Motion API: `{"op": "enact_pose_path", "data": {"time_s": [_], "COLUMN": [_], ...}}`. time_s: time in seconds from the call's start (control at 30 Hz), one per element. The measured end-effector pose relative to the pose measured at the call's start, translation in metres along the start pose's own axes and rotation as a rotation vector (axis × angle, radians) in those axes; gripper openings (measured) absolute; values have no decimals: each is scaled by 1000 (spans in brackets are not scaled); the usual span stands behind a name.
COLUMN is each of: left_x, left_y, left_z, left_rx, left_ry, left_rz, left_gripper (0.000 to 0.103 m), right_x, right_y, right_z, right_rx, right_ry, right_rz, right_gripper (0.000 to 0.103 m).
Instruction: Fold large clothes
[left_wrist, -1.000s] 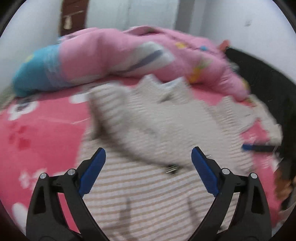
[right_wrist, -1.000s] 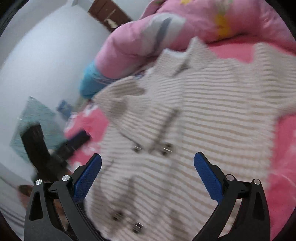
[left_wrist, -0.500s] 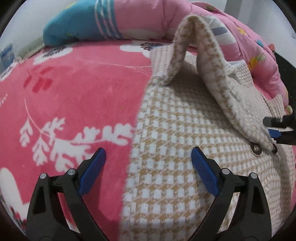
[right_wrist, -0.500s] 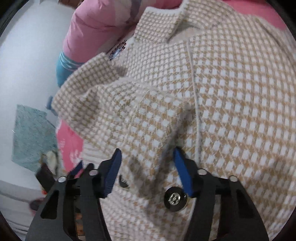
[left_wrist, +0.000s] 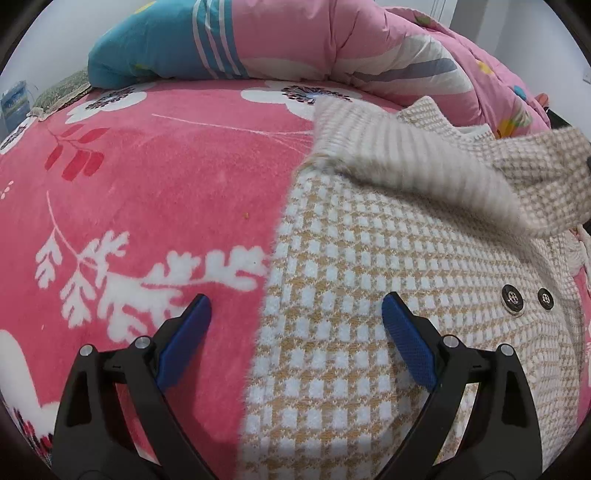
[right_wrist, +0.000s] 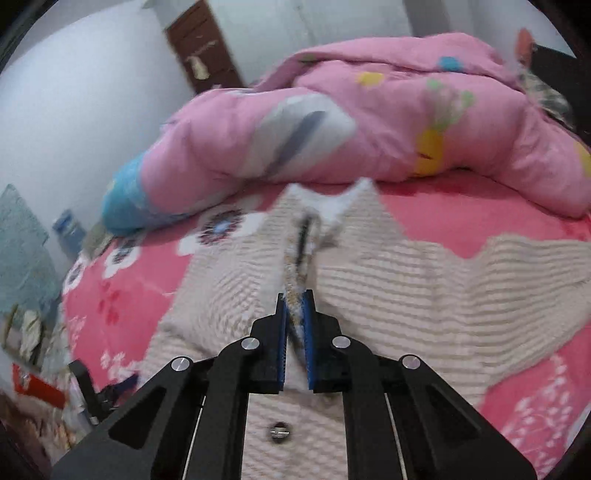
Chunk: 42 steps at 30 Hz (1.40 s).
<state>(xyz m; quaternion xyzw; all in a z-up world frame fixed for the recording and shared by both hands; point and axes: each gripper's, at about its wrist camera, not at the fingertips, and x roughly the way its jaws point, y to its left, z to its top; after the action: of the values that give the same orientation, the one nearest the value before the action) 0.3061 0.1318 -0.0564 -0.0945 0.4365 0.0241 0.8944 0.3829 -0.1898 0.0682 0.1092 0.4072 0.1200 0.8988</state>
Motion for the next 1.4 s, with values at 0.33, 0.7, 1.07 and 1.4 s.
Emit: {"op": "enact_pose_path", "data": {"time_s": [0.33,0.7,1.07,1.4], "left_x": [0,-21,-99,-99], "left_y": [-2,14,46,61], "left_z": [-1,-2,-87,-135], "left_rx": [-1,-41,-57,-261], "left_ry": [5,-28,60,116], "left_rz": [6,-85,-270,-427], "left_gripper": [90,90,72,51], "right_x": [59,32,-69,-56], "right_y": [-63,-91,-155,-158], "right_z": [-13,-50,-206,-267], "right_rx": [11,-25,313,420], "right_ry": [79,140,347,377], "right_rz": [-229,-263,125,361], "right_gripper": [8,48,56,52]}}
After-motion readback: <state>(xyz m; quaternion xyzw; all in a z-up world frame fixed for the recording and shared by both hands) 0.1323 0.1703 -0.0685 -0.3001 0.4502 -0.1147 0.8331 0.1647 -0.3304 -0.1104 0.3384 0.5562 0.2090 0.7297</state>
